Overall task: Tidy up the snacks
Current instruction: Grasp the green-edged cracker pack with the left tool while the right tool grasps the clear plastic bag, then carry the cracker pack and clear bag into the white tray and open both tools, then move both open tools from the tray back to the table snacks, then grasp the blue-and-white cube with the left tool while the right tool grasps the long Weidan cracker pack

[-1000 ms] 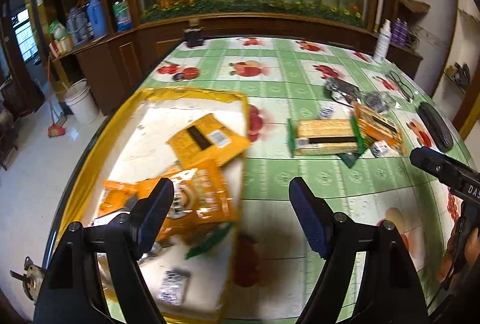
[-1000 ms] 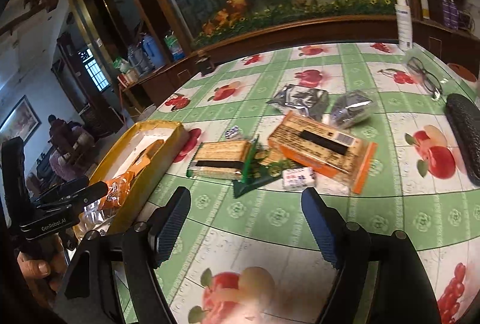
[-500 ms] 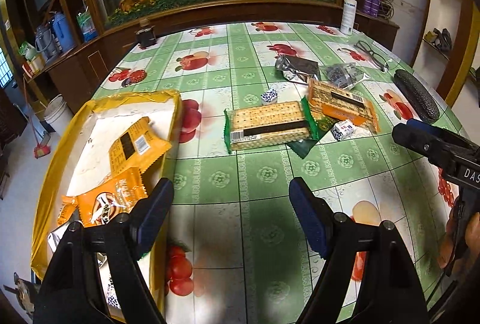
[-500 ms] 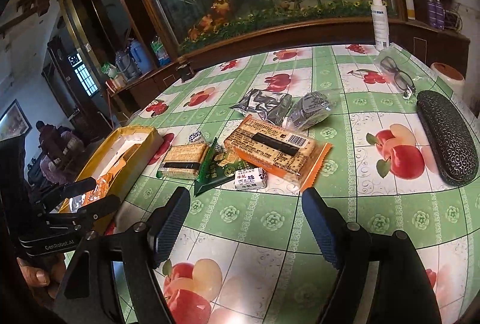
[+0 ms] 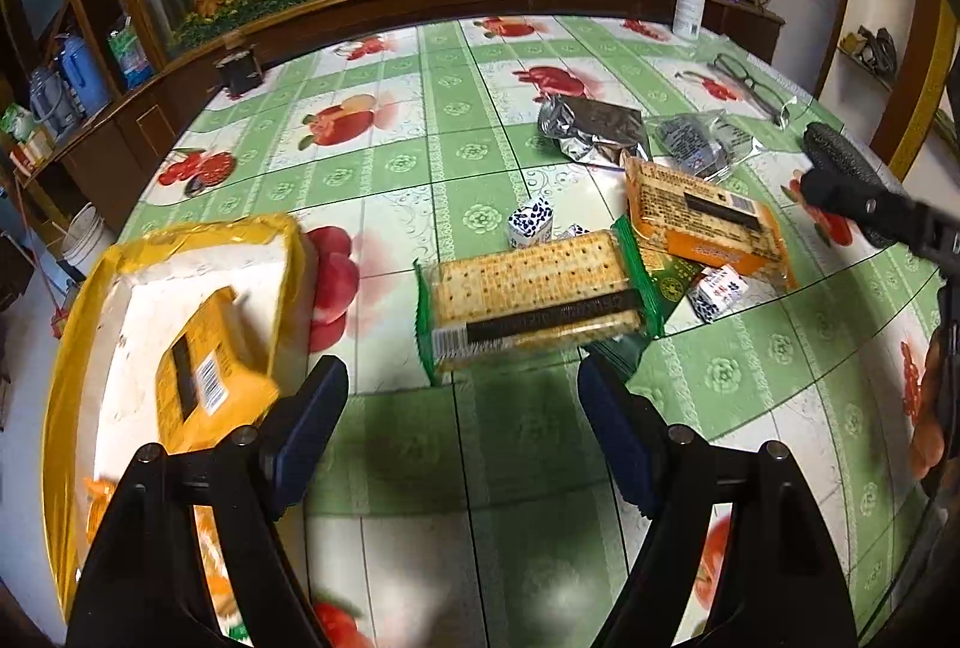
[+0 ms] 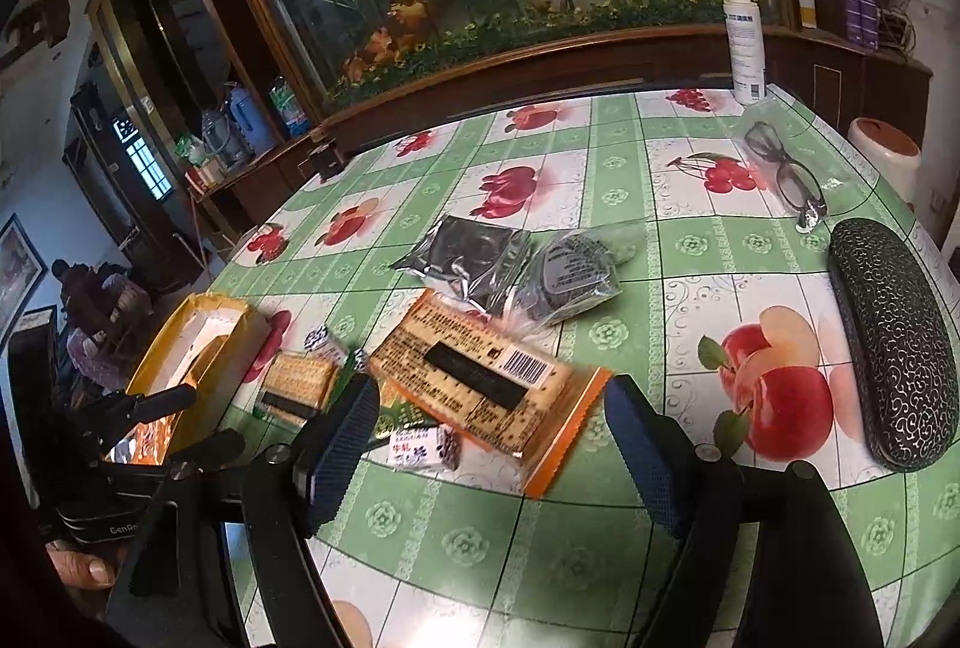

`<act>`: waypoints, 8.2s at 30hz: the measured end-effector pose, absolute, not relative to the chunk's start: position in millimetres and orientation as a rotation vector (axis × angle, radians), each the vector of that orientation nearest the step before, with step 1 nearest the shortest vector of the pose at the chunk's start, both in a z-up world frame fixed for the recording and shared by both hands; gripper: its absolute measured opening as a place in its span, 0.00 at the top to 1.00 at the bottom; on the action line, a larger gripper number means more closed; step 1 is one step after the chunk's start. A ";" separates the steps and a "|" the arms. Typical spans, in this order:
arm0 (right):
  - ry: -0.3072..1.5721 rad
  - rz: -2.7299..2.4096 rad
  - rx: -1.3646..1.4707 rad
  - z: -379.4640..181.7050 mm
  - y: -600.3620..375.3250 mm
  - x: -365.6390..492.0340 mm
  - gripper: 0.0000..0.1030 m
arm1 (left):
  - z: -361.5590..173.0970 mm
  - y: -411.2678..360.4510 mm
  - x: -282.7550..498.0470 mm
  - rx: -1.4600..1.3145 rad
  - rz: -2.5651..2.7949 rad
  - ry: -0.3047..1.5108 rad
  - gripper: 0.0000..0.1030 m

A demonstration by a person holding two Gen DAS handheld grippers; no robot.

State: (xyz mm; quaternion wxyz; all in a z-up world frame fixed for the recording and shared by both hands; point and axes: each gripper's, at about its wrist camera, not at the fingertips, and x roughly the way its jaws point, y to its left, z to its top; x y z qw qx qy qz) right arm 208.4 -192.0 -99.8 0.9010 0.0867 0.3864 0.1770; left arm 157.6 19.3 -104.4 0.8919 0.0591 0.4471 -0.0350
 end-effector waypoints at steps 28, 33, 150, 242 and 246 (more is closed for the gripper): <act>0.918 0.227 0.024 -147.8 -157.0 308.3 0.27 | -133.4 19.7 252.3 0.118 -0.332 1.092 0.18; 0.914 0.243 0.026 -147.3 -159.5 308.3 0.44 | -136.2 21.4 249.6 0.088 -0.333 1.105 0.18; 0.875 0.815 0.147 -123.1 116.0 228.4 0.49 | -99.6 215.1 113.9 -0.176 0.302 0.885 0.54; 0.929 0.541 -0.113 -147.4 -148.4 238.1 0.46 | -137.0 42.8 260.5 -0.022 0.052 0.910 0.55; 0.924 0.528 -0.074 -146.4 -154.6 238.2 0.46 | -132.1 58.0 258.8 -0.089 0.026 0.900 0.88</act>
